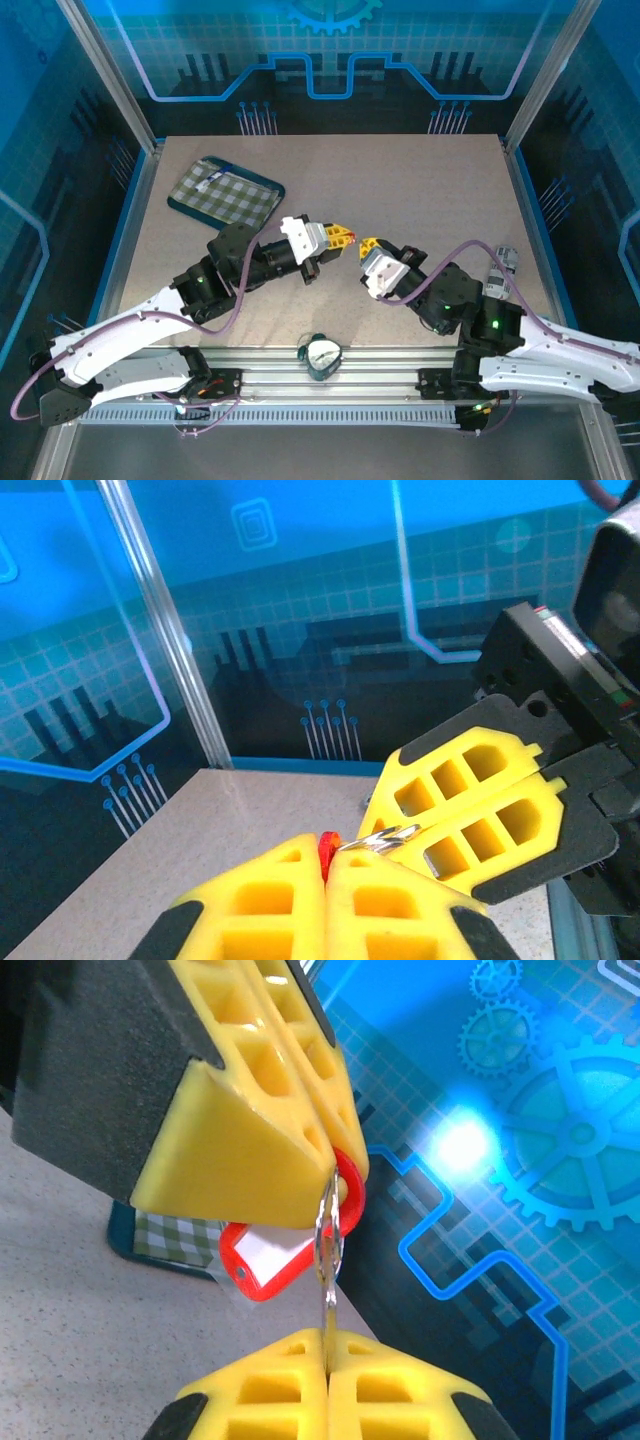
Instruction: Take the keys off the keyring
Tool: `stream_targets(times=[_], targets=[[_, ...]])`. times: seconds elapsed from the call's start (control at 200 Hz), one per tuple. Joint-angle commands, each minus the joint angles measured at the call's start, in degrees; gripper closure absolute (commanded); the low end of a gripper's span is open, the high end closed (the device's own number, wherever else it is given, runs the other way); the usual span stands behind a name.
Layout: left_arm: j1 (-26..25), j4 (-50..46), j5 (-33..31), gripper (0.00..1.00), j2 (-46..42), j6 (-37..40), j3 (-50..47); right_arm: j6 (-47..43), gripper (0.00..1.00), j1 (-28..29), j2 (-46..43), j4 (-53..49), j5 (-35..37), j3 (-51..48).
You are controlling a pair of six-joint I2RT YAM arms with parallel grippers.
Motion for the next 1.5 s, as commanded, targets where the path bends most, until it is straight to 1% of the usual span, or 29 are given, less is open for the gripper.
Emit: stream_targets(times=[0.0, 0.155, 0.17, 0.32, 0.475, 0.55, 0.73, 0.86, 1.035, 1.12, 1.29, 1.49], targets=[[-0.6, -3.31, -4.98, 1.0, 1.58, -0.59, 4.18, -1.34, 1.0, 1.55, 1.39, 0.74, 0.81, 2.52], [-1.92, -5.42, -9.11, 1.0, 2.76, -0.19, 5.26, 0.53, 1.0, 1.46, 3.08, -0.81, 2.35, 3.83], [-1.94, -5.78, -9.47, 1.0, 2.98, -0.19, 5.41, 0.77, 1.0, 1.38, 3.09, -1.03, 2.33, 5.28], [-3.44, -8.54, -14.8, 1.0, 4.16, 0.81, 7.28, 3.36, 1.0, 0.91, 3.66, -4.62, 2.18, 8.32], [-5.51, -13.18, -20.63, 1.0, 7.07, 2.88, 10.68, 6.85, 1.0, 0.07, 6.47, -12.01, 1.83, 13.11], [-5.8, -14.15, -22.15, 1.0, 7.8, 3.07, 11.14, 10.21, 1.0, -1.39, 7.62, -16.02, 0.11, 15.68], [-6.14, -18.47, -26.23, 1.0, 9.67, 3.03, 13.47, 14.7, 1.0, -3.88, 11.66, -25.82, -0.5, 22.18], [-6.68, -19.63, -29.14, 1.0, 11.03, 3.99, 14.2, 16.82, 1.0, -4.78, 13.04, -28.88, -1.38, 25.27], [-7.04, -20.13, -30.71, 1.0, 12.59, 3.34, 14.91, 19.49, 1.0, -5.57, 13.56, -29.47, -4.17, 27.5], [-7.13, -19.96, -30.03, 1.0, 12.87, 3.68, 14.82, 20.14, 1.0, -5.54, 14.38, -30.73, -5.2, 29.25], [-7.77, -20.87, -30.02, 1.0, 14.33, 4.02, 15.53, 21.75, 1.0, -6.14, 17.18, -34.2, -4.86, 32.6], [-8.71, -20.57, -28.75, 1.0, 15.41, 2.38, 15.09, 22.54, 1.0, -6.58, 18.07, -32.92, -4.09, 33.38]])
